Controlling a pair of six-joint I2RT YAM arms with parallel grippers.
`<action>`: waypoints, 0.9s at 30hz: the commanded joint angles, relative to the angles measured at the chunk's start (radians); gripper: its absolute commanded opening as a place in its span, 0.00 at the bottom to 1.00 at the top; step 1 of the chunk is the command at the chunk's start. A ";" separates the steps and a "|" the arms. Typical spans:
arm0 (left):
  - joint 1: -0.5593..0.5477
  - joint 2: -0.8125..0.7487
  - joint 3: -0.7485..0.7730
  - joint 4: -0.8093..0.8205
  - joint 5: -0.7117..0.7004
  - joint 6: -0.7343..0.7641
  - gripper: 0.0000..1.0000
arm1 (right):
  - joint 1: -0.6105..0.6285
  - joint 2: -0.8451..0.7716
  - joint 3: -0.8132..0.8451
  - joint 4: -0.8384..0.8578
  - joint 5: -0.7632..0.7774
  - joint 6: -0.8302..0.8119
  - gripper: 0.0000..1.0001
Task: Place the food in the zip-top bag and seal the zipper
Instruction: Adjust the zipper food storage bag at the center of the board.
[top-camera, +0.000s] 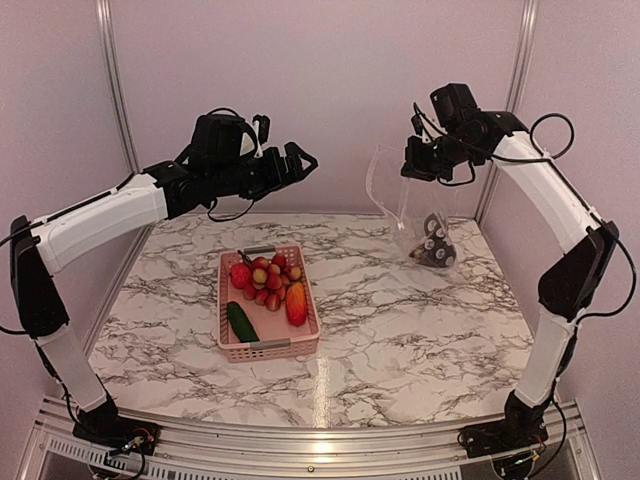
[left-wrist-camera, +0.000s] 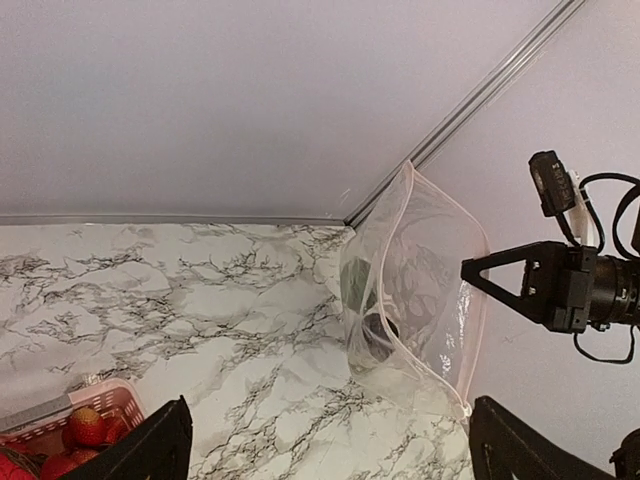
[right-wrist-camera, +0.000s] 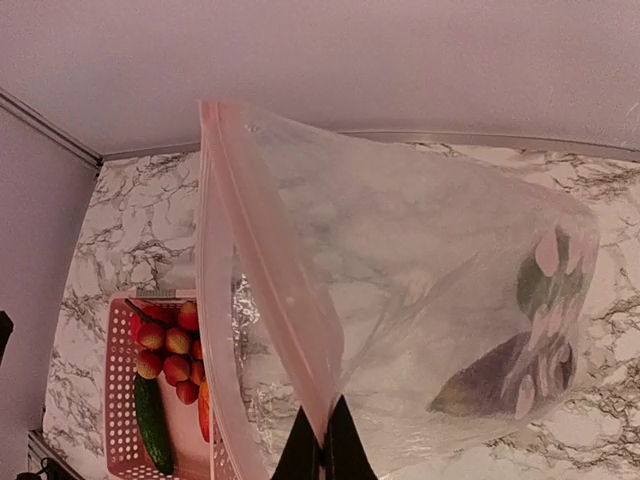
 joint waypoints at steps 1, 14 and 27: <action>-0.001 -0.025 -0.054 -0.051 -0.011 0.044 0.99 | 0.083 0.006 -0.088 0.058 -0.013 -0.050 0.00; -0.029 0.038 0.109 -0.569 -0.388 0.187 0.99 | 0.169 0.038 -0.197 0.070 -0.061 -0.076 0.00; -0.123 -0.153 -0.022 -0.410 -0.685 0.273 0.99 | 0.170 0.055 -0.142 0.042 -0.091 -0.090 0.00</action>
